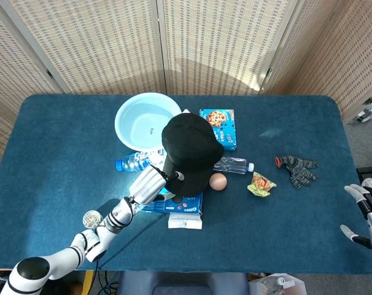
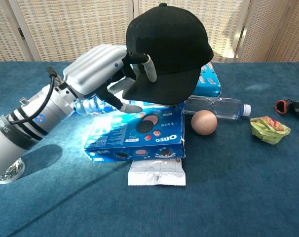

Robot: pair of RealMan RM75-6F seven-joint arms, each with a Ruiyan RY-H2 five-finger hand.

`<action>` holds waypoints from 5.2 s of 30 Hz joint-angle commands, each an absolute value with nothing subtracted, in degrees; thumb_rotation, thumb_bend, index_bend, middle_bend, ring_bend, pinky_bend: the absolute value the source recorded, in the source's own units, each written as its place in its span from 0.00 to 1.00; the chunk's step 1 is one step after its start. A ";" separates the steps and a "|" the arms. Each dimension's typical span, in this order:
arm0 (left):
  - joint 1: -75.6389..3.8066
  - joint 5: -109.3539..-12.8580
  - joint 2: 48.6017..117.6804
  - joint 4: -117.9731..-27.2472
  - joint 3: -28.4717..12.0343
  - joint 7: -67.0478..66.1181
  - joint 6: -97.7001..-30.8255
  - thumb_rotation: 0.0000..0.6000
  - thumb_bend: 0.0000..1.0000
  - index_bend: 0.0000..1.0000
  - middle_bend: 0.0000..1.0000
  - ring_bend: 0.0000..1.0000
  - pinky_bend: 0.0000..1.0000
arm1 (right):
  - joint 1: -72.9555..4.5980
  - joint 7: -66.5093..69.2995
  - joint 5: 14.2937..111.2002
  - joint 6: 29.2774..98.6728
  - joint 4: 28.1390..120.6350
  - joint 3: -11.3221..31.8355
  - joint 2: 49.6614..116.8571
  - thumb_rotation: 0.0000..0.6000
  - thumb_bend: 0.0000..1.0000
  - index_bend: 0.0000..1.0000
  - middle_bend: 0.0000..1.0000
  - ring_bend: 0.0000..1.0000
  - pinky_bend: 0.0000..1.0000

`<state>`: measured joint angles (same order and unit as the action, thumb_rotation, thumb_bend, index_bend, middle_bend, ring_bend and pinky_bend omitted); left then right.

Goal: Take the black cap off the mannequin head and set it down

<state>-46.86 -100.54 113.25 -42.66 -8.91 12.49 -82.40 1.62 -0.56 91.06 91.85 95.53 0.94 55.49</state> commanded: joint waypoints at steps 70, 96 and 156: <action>-57.54 -87.55 107.54 -53.49 -24.34 0.25 -83.49 1.00 0.33 0.68 1.00 1.00 1.00 | 2.48 -0.44 92.42 93.58 96.27 1.40 54.88 1.00 0.08 0.21 0.22 0.15 0.28; -39.99 -90.15 88.82 -56.69 -13.77 2.28 -95.07 1.00 0.32 0.67 1.00 1.00 1.00 | 0.89 -0.05 94.02 92.13 96.25 1.60 55.08 1.00 0.08 0.21 0.22 0.15 0.28; -27.40 -80.91 81.66 -73.48 -2.80 -21.50 -68.36 1.00 0.12 0.10 0.79 0.88 1.00 | 0.62 -0.75 93.43 91.42 96.26 0.96 55.97 1.00 0.08 0.21 0.22 0.15 0.28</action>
